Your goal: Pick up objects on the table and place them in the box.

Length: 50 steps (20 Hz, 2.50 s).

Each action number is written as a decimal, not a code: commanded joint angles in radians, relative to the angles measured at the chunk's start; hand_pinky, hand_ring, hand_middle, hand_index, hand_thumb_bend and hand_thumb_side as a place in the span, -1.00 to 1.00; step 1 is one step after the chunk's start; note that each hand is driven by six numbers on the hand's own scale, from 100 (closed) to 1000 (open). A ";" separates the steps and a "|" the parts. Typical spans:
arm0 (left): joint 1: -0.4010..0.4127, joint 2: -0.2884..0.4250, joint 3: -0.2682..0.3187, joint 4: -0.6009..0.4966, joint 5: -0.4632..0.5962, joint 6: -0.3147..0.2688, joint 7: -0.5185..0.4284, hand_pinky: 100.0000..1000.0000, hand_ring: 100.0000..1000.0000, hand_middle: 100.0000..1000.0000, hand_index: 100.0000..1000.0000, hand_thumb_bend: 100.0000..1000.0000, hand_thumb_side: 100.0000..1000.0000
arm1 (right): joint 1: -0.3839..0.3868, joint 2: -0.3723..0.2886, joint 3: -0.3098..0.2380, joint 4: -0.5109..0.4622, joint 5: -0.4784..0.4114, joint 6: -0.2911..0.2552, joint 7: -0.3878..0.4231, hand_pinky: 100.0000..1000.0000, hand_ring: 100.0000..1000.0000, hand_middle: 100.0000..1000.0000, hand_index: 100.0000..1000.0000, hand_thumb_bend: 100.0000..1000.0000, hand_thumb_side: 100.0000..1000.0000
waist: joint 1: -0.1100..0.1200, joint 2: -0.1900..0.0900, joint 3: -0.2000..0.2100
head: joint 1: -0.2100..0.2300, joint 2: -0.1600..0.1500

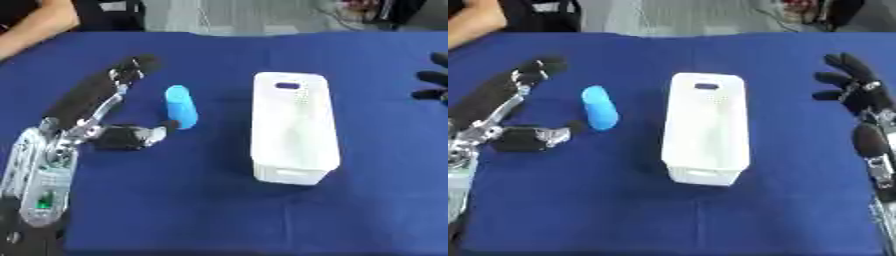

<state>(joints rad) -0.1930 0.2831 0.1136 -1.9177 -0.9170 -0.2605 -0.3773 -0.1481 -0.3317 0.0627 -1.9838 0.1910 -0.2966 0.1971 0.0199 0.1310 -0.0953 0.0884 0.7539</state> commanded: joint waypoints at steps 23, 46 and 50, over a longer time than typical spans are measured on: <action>-0.118 0.371 -0.098 0.204 0.270 0.009 -0.079 0.68 0.82 0.94 0.98 0.52 0.45 | 0.004 -0.018 -0.003 -0.012 -0.002 0.003 -0.003 0.38 0.66 0.82 1.00 0.05 1.00 | 0.022 -0.032 -0.005 | -0.007 -0.008; -0.429 0.375 -0.257 0.493 0.310 -0.075 -0.186 0.70 0.80 0.87 0.98 0.66 0.56 | 0.009 -0.018 0.006 -0.007 -0.005 0.000 0.009 0.38 0.67 0.82 1.00 0.05 1.00 | 0.023 -0.037 -0.012 | 0.004 0.005; -0.477 0.333 -0.283 0.590 0.285 -0.097 -0.209 0.70 0.80 0.87 0.98 0.67 0.59 | 0.008 -0.016 0.008 -0.007 -0.005 -0.001 0.012 0.38 0.67 0.82 1.00 0.05 1.00 | 0.021 -0.034 -0.011 | 0.004 0.006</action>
<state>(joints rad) -0.6493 0.6111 -0.1671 -1.3451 -0.6238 -0.3504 -0.5779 -0.1390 -0.3344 0.0697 -1.9780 0.1891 -0.2952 0.2068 0.0435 0.1090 -0.1064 0.0883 0.7576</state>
